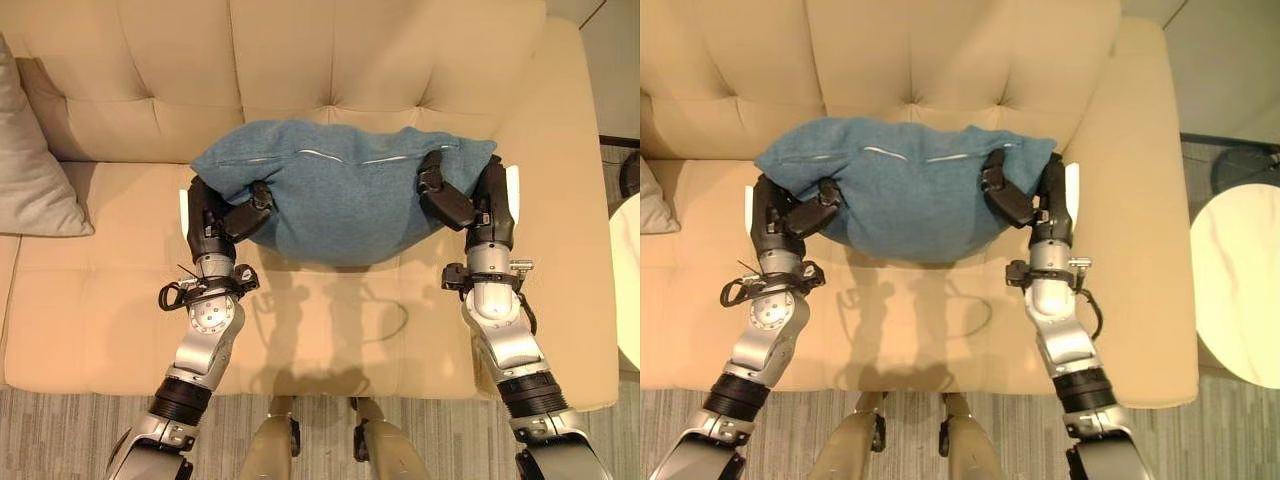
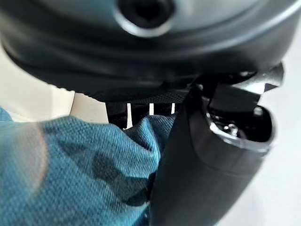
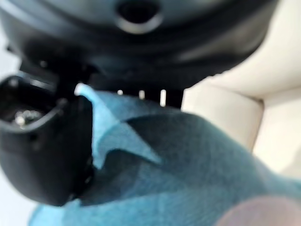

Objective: Pick up all the scattered cushions and arrange them neatly on the sofa.

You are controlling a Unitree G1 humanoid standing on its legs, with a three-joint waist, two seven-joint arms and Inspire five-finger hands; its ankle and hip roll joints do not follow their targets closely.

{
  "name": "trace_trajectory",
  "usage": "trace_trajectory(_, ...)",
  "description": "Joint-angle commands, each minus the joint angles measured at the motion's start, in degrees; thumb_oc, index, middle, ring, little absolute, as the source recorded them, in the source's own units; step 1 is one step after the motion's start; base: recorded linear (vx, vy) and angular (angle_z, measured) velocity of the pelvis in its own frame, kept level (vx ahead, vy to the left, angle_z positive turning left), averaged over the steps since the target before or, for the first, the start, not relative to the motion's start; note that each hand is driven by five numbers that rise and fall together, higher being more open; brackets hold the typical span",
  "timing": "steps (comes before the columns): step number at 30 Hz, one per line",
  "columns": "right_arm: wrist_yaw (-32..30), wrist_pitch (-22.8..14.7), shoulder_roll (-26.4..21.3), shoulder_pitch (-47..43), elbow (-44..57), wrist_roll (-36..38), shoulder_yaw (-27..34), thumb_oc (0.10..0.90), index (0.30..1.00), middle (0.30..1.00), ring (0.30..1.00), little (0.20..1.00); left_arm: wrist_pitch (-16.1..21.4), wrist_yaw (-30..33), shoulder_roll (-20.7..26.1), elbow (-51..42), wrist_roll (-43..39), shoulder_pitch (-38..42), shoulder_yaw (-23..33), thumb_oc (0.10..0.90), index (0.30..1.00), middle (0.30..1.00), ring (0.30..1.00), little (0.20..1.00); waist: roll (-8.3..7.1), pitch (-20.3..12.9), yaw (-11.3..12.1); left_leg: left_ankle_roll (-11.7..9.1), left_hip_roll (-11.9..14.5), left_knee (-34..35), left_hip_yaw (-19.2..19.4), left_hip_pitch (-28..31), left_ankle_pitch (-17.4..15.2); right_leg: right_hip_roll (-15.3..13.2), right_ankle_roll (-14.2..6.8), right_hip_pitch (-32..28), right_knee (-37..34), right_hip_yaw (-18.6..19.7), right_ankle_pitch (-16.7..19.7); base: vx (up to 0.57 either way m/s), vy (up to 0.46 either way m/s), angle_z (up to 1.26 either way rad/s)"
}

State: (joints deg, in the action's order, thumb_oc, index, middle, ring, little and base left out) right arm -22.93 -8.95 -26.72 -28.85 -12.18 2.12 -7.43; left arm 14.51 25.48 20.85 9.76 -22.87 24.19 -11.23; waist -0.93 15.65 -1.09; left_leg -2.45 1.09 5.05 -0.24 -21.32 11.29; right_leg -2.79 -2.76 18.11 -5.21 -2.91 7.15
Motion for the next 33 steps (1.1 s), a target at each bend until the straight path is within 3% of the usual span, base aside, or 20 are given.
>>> trace_trajectory(1,-2.02,-3.15,-0.89,-5.65,2.58,-4.94,-2.88,0.800,0.900,0.900,0.900,0.900,5.87,-2.16,1.47,-0.42,4.55,8.32,-3.49,0.800,0.900,0.900,0.900,0.900,-2.20,-8.54,-0.19,-0.87,0.13,-1.75,2.57,2.67,-8.57,-3.23,-4.58,0.27,2.05,-0.90,-2.05,0.00,0.000,0.00)
trace_trajectory(11,-9.59,1.89,-6.92,-13.38,-10.34,-9.70,-2.15,0.800,0.900,0.900,0.900,0.900,2.77,1.62,8.11,11.39,9.04,15.78,-3.15,0.800,0.900,0.900,0.900,0.900,-1.85,-9.14,-0.17,-1.18,0.33,-0.91,2.36,3.66,-8.40,-3.12,-4.62,-0.35,2.33,-1.54,-2.55,0.03,-0.004,0.01)
trace_trajectory(20,-14.16,5.08,-9.77,-11.85,-15.58,-10.37,2.81,0.800,0.900,0.900,0.900,0.900,2.09,2.61,7.85,14.29,7.69,12.46,0.91,0.800,0.900,0.900,0.900,0.900,-1.96,-10.64,-0.31,-1.09,0.26,-0.62,2.10,4.56,-9.02,-2.97,-4.72,-1.50,1.74,-1.90,-2.93,0.04,-0.001,0.01)
trace_trajectory(25,-15.59,3.71,-8.22,-8.03,-14.14,-5.03,8.29,0.800,0.900,0.900,0.900,0.900,2.15,3.08,8.29,12.13,6.72,9.13,4.16,0.800,0.900,0.900,0.900,0.900,-2.06,-11.29,-0.44,-1.04,0.19,-0.48,2.11,4.86,-9.24,-2.91,-4.69,-1.84,1.44,-1.93,-3.09,0.03,-0.005,0.00)
trace_trajectory(28,-12.64,1.62,-5.43,0.14,-9.06,-4.19,12.13,0.800,0.900,0.900,0.900,0.900,3.12,1.48,7.14,6.18,7.65,3.07,7.25,0.800,0.900,0.900,0.900,0.900,-2.07,-11.99,-0.63,-1.01,0.44,-0.36,2.18,5.80,-9.75,-2.86,-4.62,-2.84,1.12,-1.91,-3.49,0.06,-0.025,0.02)
trace_trajectory(33,-6.62,-0.87,-1.23,9.06,-2.71,-4.97,12.64,0.800,0.900,0.900,0.900,0.900,3.63,-1.83,4.77,0.39,7.61,-3.71,8.86,0.800,0.900,0.900,0.900,0.900,-1.80,-11.67,-0.85,-0.97,0.72,-0.22,2.26,6.80,-9.81,-2.70,-4.65,-3.83,0.75,-1.94,-3.70,0.00,-0.011,-0.01)
